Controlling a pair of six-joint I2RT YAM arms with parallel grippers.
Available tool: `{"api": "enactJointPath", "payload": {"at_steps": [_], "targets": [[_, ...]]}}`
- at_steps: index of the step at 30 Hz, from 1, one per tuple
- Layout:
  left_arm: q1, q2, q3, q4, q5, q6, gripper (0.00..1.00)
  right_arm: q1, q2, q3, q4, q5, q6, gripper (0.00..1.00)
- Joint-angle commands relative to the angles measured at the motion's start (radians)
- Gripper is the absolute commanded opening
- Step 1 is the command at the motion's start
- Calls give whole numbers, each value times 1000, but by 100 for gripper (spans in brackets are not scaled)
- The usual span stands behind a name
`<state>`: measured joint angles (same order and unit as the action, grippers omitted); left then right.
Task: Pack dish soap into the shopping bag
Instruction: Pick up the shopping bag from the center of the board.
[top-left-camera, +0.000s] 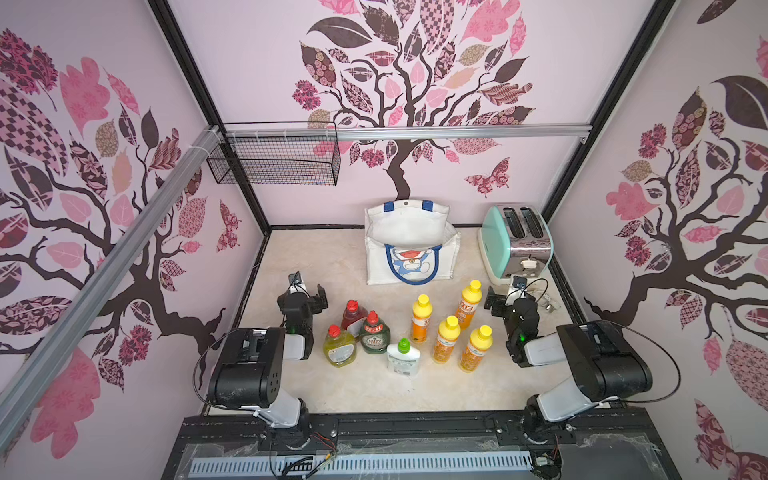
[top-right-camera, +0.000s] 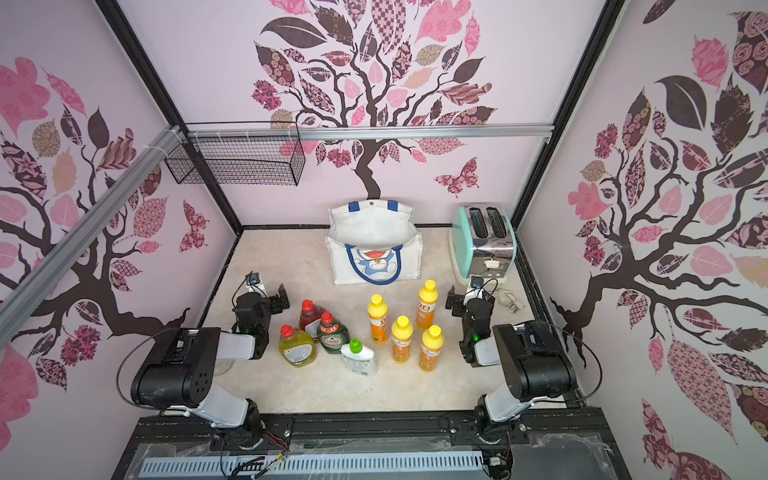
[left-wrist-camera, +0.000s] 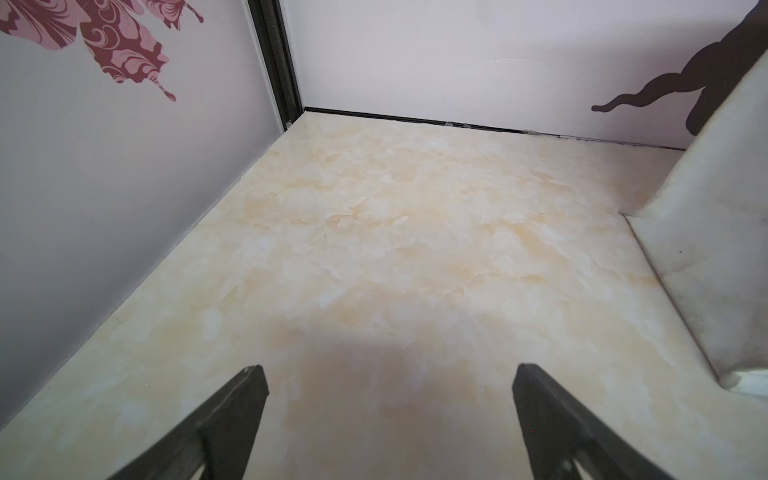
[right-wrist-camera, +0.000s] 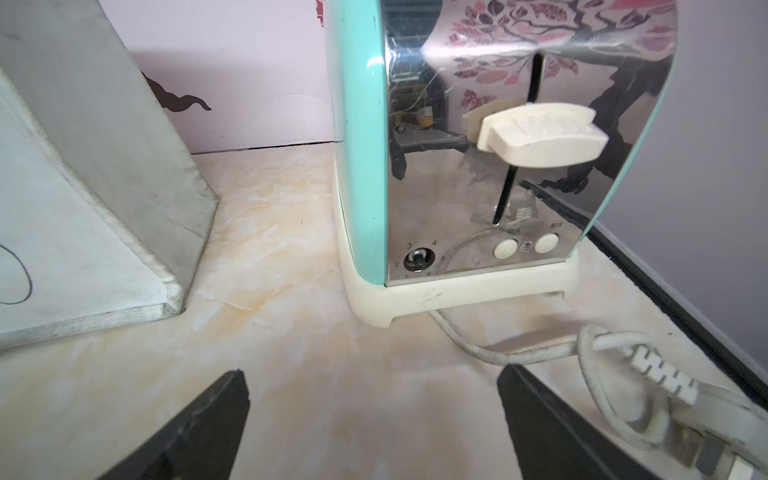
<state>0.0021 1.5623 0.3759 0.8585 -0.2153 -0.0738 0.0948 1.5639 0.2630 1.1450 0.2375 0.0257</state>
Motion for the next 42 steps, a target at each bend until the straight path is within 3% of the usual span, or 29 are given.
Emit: {"api": "enactJointPath", "payload": {"at_steps": [1, 39, 42], "targets": [[3, -9, 3, 16, 5, 11, 98, -7, -10, 21, 4, -2, 9, 99], [3, -11, 2, 16, 5, 13, 98, -10, -12, 16, 9, -2, 11, 100], [-7, -31, 23, -3, -77, 4, 98, -9, -66, 29, -31, 67, 33, 99]]}}
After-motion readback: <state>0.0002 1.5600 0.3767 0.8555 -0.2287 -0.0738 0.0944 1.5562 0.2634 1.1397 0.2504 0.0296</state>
